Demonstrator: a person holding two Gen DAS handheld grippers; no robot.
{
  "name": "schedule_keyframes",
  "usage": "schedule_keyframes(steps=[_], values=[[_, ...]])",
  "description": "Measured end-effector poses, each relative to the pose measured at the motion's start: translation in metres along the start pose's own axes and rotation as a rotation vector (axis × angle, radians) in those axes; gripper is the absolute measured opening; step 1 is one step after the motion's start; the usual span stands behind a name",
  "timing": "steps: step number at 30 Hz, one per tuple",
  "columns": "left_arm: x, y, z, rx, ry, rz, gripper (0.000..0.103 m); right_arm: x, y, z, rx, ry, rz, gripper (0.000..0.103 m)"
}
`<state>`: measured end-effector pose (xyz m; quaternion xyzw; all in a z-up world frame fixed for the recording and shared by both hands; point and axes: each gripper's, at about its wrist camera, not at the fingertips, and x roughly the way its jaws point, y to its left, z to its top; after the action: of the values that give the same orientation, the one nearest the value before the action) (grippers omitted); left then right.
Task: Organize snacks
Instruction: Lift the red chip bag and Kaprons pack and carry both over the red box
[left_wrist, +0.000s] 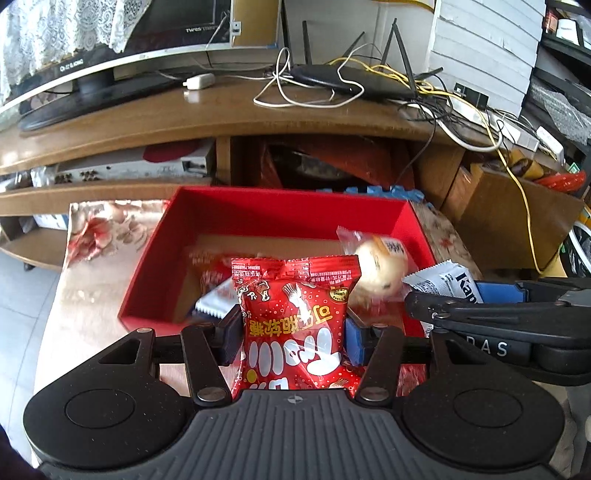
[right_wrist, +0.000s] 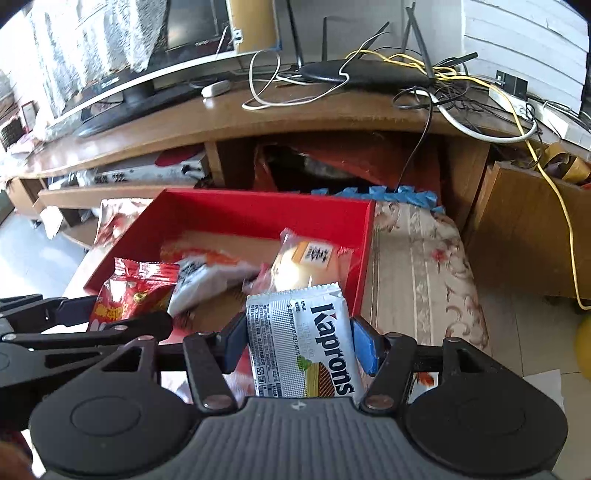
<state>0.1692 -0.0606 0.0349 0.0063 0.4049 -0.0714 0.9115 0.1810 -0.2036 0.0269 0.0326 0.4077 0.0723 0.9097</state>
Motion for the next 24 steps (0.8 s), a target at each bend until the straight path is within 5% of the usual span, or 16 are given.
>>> schedule_keyframes(steps=[24], values=[[0.060,0.008,0.034,-0.024,0.028,0.052,0.059,0.060,-0.003,0.040,0.000,0.001,-0.078,0.065]])
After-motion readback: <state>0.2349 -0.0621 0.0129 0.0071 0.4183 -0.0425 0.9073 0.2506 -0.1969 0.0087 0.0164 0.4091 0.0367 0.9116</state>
